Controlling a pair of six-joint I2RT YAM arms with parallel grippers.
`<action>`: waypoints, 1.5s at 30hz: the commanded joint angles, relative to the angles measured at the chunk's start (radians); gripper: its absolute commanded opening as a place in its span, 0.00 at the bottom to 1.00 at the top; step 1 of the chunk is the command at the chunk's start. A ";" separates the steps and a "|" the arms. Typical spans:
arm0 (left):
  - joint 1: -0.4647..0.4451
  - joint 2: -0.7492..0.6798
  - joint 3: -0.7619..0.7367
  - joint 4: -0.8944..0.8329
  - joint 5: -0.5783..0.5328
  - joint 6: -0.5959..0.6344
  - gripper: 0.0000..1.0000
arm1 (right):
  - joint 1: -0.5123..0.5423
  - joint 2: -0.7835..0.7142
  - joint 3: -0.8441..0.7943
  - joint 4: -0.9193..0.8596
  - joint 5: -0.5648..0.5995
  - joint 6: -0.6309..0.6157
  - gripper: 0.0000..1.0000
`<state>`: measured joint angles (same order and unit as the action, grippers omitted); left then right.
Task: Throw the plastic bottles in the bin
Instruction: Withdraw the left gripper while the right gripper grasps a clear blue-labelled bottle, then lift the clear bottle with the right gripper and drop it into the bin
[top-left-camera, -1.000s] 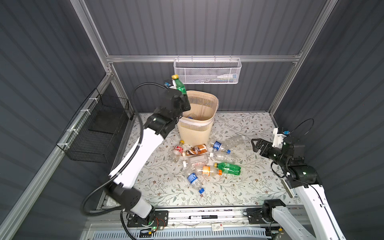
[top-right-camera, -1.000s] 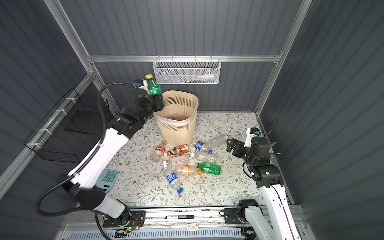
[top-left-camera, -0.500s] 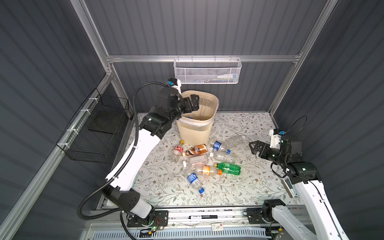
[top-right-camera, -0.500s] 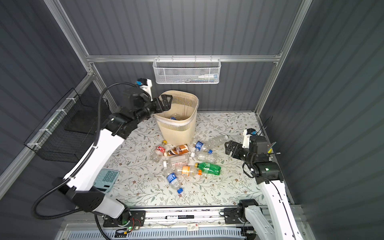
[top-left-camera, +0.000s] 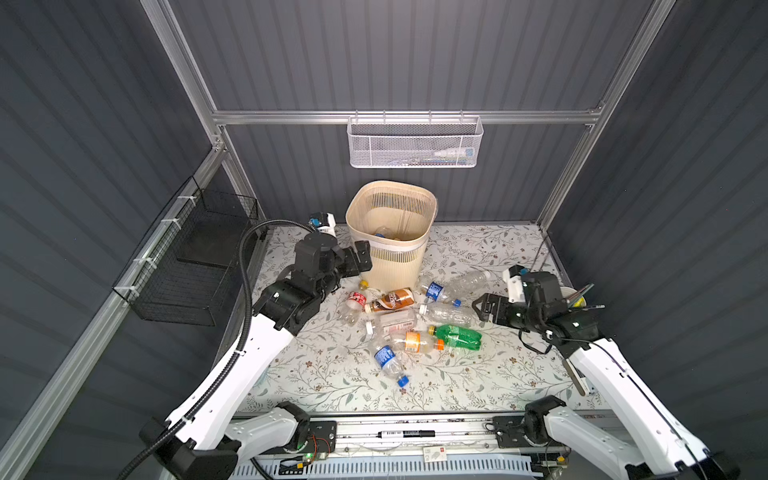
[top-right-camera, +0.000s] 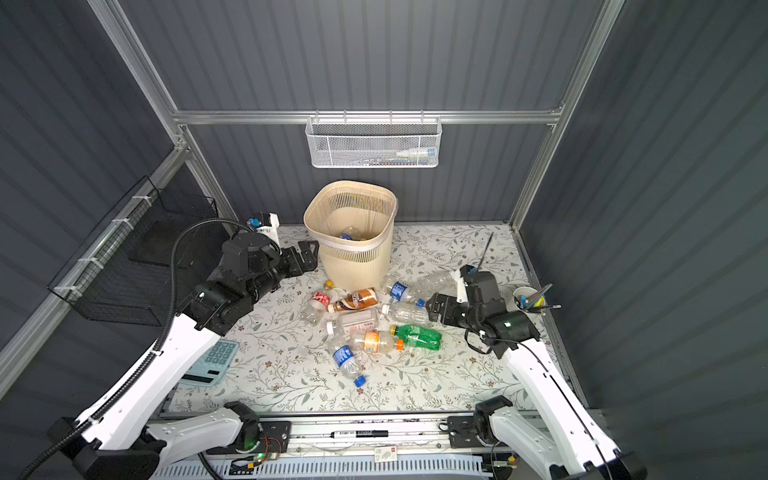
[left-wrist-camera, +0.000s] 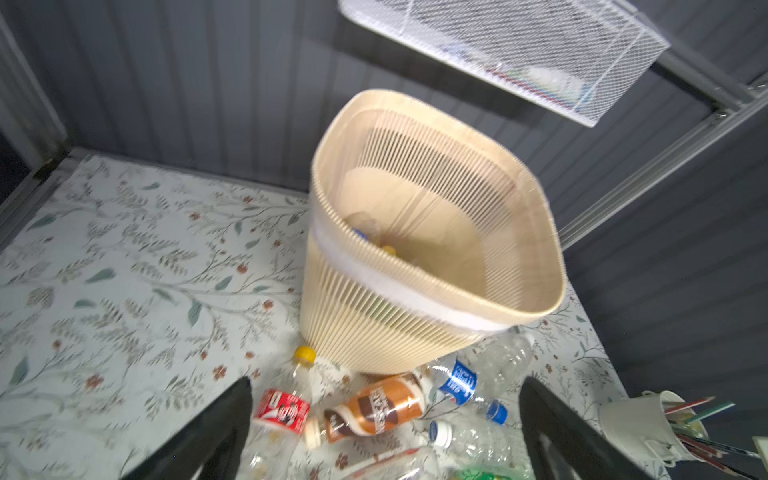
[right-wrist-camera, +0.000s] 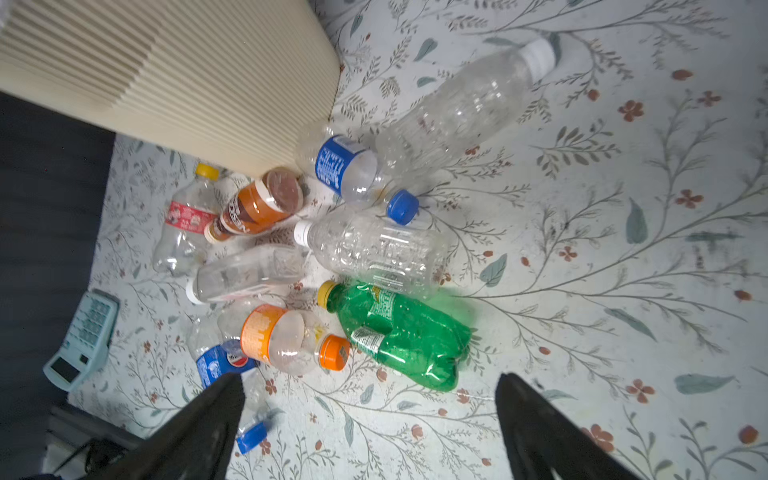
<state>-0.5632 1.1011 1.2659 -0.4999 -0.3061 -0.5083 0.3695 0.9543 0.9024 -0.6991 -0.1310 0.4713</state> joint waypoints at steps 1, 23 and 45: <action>0.001 -0.096 -0.077 -0.058 -0.086 -0.078 1.00 | 0.142 0.080 0.052 -0.025 0.104 0.019 0.95; 0.008 -0.347 -0.493 -0.440 -0.243 -0.439 1.00 | 0.744 0.922 0.650 -0.198 0.060 0.013 0.78; 0.008 -0.434 -0.542 -0.574 -0.219 -0.487 1.00 | 0.746 1.229 0.842 -0.282 -0.021 -0.047 0.73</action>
<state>-0.5613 0.6613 0.7227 -1.0443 -0.5240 -0.9890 1.1099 2.1693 1.7134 -0.9356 -0.1364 0.4408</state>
